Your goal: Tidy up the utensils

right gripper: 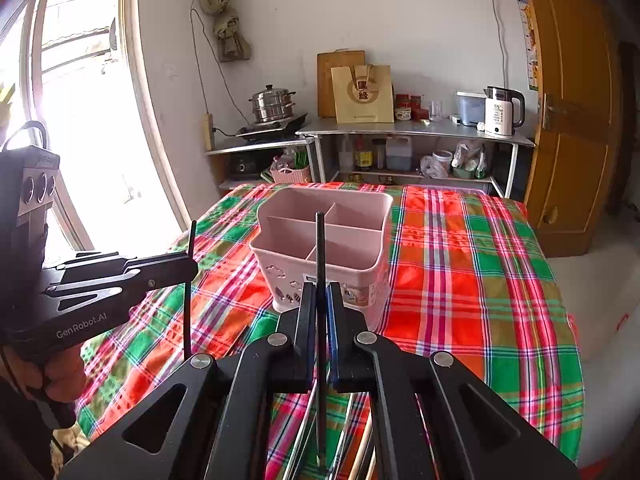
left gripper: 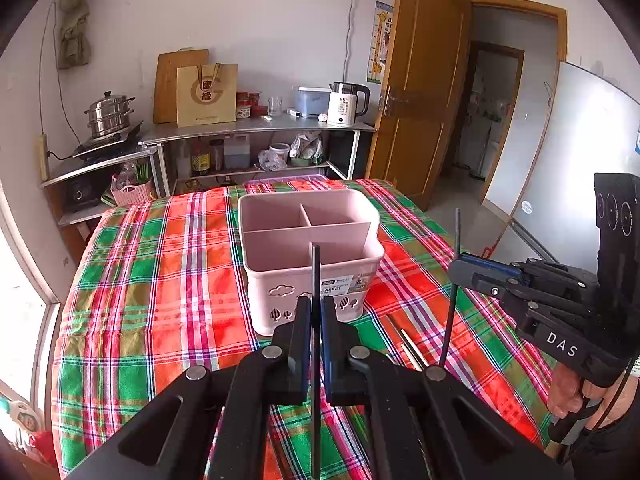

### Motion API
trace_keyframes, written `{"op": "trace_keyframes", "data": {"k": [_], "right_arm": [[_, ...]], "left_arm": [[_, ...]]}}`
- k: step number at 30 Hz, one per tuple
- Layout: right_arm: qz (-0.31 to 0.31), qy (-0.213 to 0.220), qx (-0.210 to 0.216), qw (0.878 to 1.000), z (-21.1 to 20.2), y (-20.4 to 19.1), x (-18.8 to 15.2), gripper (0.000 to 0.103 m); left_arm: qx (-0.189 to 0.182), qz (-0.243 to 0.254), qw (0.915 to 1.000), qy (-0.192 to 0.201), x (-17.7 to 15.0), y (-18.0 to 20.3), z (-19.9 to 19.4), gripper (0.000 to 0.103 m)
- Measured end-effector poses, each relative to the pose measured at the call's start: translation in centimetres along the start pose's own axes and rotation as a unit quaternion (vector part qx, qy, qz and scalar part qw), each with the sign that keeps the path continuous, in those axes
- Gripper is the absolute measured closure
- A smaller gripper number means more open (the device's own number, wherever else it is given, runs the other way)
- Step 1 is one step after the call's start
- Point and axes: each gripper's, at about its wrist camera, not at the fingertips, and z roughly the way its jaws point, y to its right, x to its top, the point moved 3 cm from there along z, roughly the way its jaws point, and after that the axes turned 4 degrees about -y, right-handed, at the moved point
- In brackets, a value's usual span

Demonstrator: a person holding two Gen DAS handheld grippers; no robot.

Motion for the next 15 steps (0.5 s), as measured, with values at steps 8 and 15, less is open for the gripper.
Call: {"op": "trace_keyframes", "data": {"k": [8,15], "right_arm": [[-0.004,0.02,-0.004,1.0,-2.0,-0.6,0.3,0.098],[-0.013,0.02,-0.006,1.0,-2.9,-0.9,-0.2,0.098]], "left_arm": [[-0.004,-0.003,0.9997,0.026,0.1,0.0,-2.9,0.099],[-0.005,-0.003,0.9996,0.027,-0.6,0.0,-3.8,0.099]]}}
